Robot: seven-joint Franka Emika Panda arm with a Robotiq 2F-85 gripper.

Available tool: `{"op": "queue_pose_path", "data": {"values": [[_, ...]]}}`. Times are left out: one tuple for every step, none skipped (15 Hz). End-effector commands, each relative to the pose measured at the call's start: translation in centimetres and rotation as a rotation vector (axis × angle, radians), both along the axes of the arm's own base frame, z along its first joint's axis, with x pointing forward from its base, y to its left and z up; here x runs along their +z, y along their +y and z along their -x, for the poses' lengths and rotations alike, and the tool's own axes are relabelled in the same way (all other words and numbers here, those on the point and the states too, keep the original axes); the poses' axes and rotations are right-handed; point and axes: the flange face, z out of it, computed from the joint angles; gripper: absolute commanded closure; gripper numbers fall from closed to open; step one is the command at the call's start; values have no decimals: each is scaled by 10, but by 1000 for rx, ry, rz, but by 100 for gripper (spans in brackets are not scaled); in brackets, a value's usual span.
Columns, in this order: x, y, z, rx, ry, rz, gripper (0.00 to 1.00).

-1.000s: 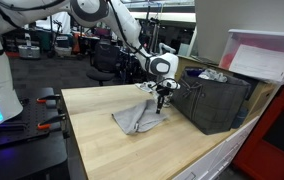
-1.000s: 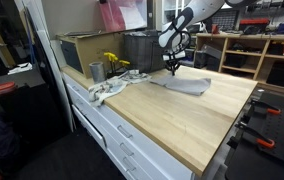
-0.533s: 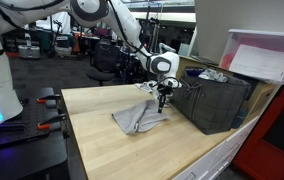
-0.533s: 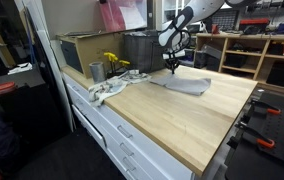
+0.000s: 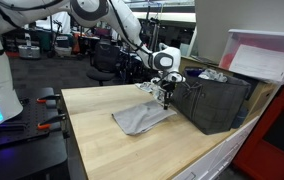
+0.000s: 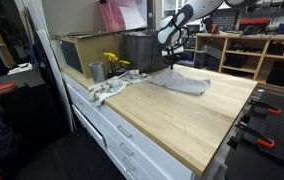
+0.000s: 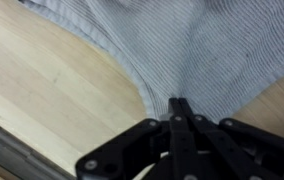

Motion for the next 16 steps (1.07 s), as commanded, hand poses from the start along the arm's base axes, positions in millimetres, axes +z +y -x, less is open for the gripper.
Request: {"op": "queue_pose_path", "data": {"values": [[18, 8, -13, 26, -30, 67, 100], [23, 12, -16, 40, -37, 85, 100], [27, 15, -20, 50, -45, 101, 100], [33, 19, -24, 58, -54, 114, 100], [37, 21, -27, 59, -62, 115, 100], [41, 24, -28, 62, -68, 109, 74], [43, 26, -28, 63, -72, 98, 73], [44, 27, -27, 63, -76, 92, 66], [44, 27, -25, 60, -78, 91, 59], [43, 25, -22, 51, -75, 93, 50], [41, 24, -18, 40, -75, 92, 44], [39, 20, -12, 11, -74, 77, 37], [34, 16, -4, -26, -70, 46, 28], [28, 12, 5, -56, -64, 4, 22], [19, 8, 19, -92, -57, -46, 13], [10, 3, 29, -124, -49, -86, 7]]}}
